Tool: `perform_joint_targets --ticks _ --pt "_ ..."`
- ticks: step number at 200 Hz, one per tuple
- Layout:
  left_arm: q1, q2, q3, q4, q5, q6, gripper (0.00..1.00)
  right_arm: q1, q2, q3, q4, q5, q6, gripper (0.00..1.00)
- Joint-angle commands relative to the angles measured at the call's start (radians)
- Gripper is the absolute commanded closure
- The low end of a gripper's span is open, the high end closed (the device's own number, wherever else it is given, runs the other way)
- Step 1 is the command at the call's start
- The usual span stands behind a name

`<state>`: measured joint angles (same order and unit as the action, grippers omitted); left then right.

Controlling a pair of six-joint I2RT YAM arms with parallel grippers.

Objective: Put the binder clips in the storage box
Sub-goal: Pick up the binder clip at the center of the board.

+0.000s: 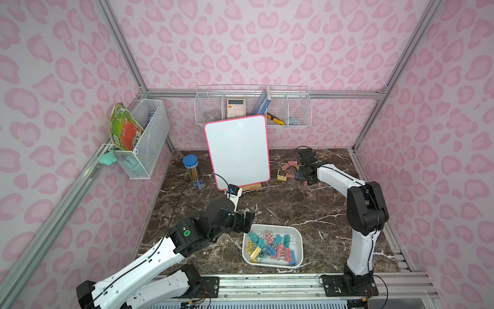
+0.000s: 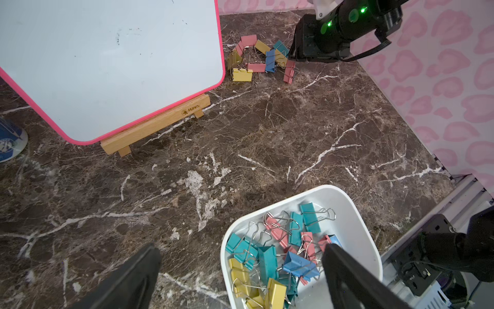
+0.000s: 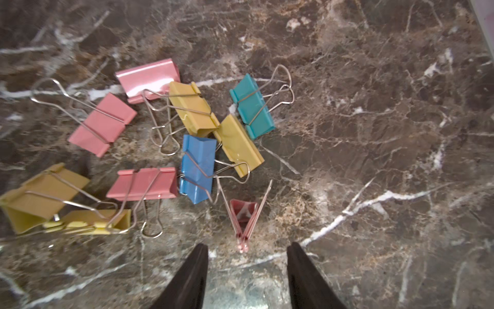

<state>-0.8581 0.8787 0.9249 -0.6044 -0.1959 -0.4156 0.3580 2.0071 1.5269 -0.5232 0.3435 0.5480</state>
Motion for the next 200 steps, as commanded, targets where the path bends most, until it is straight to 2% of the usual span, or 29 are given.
perform_joint_targets --ticks 1,32,49,94,125,165,179,200 --pt "0.002 -0.008 -0.001 -0.002 -0.016 0.009 0.01 0.002 0.034 0.033 -0.051 0.031 -0.022 0.52" --pt "0.005 -0.008 -0.006 -0.002 -0.018 0.006 0.01 -0.002 0.070 0.052 -0.049 0.033 -0.031 0.59" --pt "0.005 -0.006 -0.006 -0.002 -0.016 0.006 0.01 -0.003 0.085 0.065 -0.049 0.022 -0.036 0.68" --pt "0.005 -0.001 -0.003 -0.008 -0.020 0.012 0.01 -0.010 0.087 0.062 -0.044 0.024 -0.044 0.85" --pt "0.005 0.000 0.001 -0.008 -0.019 0.012 0.01 -0.010 0.035 0.038 -0.043 0.039 -0.053 0.90" --pt "0.008 0.006 0.003 0.006 -0.027 0.009 0.01 -0.002 -0.149 -0.046 -0.065 0.032 -0.051 0.95" --pt "0.014 0.014 0.006 0.015 -0.034 0.004 0.01 0.023 -0.284 -0.105 -0.078 0.000 -0.041 0.95" --pt "0.035 0.032 0.010 0.032 -0.063 -0.013 0.01 0.125 -0.522 -0.240 -0.082 -0.082 -0.018 0.95"
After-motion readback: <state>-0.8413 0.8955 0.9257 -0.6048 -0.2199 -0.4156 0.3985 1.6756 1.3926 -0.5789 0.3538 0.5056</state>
